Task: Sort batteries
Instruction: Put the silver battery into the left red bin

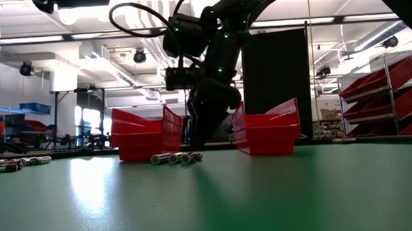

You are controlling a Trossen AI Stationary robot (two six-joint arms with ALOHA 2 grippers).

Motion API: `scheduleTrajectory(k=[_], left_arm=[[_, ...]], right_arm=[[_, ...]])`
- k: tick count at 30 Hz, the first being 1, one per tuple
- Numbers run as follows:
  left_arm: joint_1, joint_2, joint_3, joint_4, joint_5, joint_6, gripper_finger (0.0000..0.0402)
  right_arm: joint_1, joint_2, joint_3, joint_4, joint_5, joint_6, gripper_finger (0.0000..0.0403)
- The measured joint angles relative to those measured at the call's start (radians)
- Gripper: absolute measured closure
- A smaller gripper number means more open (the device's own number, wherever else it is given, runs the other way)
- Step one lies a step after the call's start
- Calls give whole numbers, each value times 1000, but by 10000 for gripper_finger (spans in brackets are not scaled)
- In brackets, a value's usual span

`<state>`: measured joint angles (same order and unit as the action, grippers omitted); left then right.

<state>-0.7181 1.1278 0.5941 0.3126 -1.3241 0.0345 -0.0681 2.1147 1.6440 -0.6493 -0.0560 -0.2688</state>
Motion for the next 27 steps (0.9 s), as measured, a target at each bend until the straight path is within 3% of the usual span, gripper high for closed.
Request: scheduleTrajectory(k=[10,27], left_arm=[[0,0,0,0,0,0,203],[0,0,0,-17,-2,-2,203]], right_arm=[[-41,9,-14,26,-82,7,164],[-40,51,-17,25,-85,-80,159]])
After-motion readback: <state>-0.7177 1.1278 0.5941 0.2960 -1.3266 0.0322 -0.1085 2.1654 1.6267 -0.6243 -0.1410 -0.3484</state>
